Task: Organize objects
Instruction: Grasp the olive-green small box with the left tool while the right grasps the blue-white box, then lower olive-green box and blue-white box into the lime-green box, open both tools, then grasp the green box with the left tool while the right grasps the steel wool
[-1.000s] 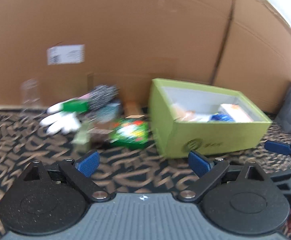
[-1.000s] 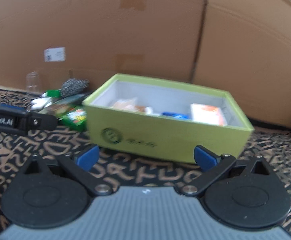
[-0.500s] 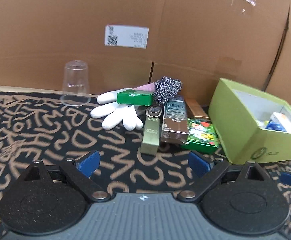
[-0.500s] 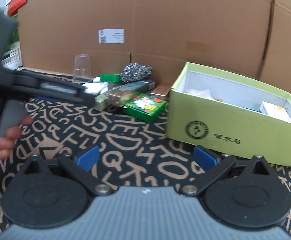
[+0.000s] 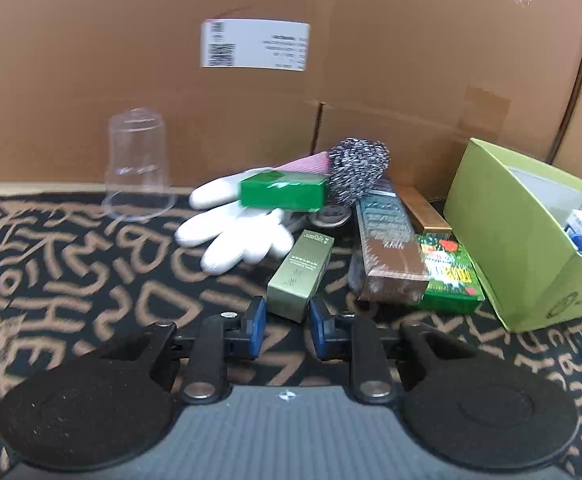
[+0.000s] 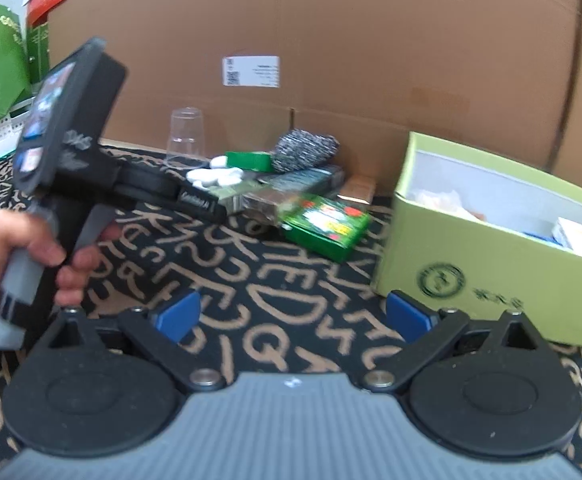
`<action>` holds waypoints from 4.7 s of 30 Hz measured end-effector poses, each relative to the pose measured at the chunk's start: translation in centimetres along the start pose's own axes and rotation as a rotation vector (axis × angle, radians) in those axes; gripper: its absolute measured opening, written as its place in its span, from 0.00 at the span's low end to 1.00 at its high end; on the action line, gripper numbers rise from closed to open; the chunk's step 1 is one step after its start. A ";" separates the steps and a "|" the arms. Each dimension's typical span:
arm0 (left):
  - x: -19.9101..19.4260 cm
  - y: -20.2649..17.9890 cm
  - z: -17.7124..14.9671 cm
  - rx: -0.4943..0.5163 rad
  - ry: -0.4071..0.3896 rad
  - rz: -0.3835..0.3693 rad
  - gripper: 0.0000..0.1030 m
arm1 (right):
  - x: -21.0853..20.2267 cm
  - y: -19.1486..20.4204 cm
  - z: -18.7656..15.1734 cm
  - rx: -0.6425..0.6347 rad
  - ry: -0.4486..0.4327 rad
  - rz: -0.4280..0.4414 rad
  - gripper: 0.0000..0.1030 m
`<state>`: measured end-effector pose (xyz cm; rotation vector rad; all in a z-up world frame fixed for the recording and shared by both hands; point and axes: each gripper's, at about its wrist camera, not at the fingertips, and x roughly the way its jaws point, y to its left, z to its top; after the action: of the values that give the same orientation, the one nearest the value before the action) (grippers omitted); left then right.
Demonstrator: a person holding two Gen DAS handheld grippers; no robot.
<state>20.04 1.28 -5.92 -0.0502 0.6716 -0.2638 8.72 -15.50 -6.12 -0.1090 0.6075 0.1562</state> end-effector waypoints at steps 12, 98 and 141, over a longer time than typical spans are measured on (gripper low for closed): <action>-5.9 4.4 -3.7 -0.007 0.031 0.023 0.24 | 9.1 4.5 5.8 -0.062 -0.008 -0.072 0.90; 1.2 -18.4 8.1 0.113 -0.035 -0.191 0.23 | 3.4 -19.3 5.3 0.416 -0.121 -0.111 0.37; -6.6 -6.5 -4.0 -0.088 0.027 -0.138 0.90 | -5.0 -6.5 -2.9 0.146 -0.089 -0.109 1.00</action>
<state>11.18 -3.12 -4.18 -0.1782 0.7081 -0.3676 4.19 -22.85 -5.26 0.0061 0.5208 0.0108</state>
